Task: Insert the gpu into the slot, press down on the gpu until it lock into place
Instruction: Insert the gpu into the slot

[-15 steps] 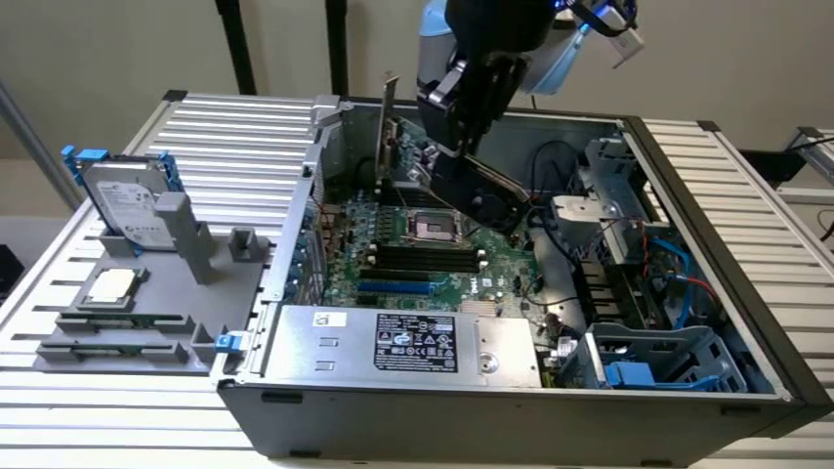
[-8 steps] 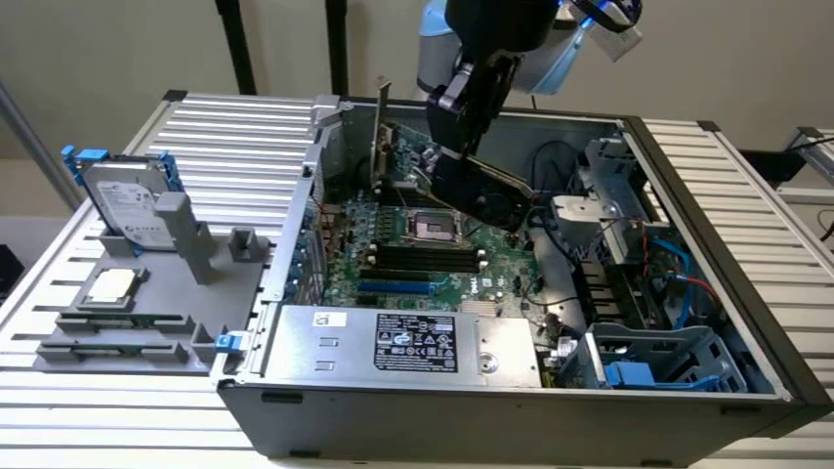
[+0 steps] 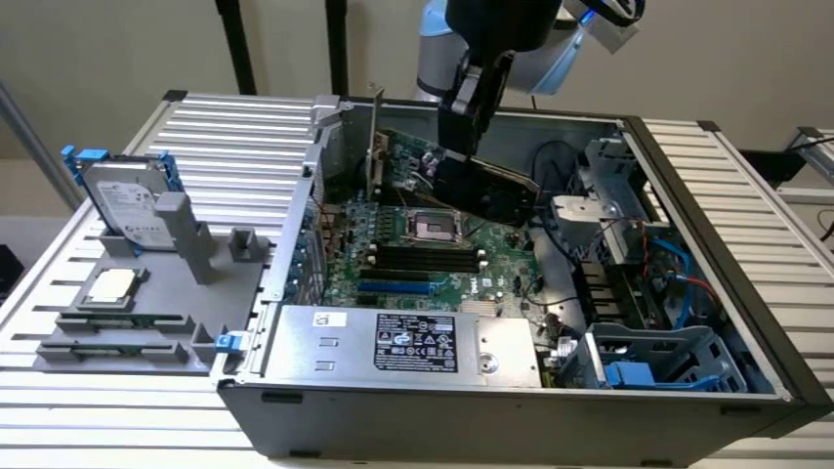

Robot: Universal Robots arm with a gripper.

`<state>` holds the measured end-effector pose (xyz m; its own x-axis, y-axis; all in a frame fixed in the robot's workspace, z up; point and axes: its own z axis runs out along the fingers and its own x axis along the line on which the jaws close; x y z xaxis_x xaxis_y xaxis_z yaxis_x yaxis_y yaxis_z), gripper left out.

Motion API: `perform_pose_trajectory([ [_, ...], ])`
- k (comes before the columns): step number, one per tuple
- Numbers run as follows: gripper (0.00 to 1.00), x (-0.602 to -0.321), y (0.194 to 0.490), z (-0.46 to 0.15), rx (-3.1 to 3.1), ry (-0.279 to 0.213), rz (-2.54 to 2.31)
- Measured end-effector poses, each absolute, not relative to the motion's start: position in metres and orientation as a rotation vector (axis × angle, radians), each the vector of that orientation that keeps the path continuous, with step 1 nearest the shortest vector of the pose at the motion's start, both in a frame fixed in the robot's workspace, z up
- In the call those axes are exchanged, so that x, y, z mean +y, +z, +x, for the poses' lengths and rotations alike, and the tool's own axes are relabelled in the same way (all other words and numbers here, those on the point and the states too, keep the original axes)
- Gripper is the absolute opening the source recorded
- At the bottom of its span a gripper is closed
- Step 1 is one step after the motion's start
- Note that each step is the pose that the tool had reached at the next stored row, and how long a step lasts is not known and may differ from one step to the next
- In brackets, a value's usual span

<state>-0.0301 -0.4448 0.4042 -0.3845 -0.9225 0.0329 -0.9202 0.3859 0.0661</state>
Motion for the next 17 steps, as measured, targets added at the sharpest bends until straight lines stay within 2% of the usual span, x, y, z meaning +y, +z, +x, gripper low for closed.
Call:
perform_pose_trajectory([
  [9,0.26,-0.4448,0.4039,-0.0301,-2.43,-0.047,1.906],
  [17,0.26,-0.4448,0.4018,-0.0302,-2.342,-0.085,2.051],
])
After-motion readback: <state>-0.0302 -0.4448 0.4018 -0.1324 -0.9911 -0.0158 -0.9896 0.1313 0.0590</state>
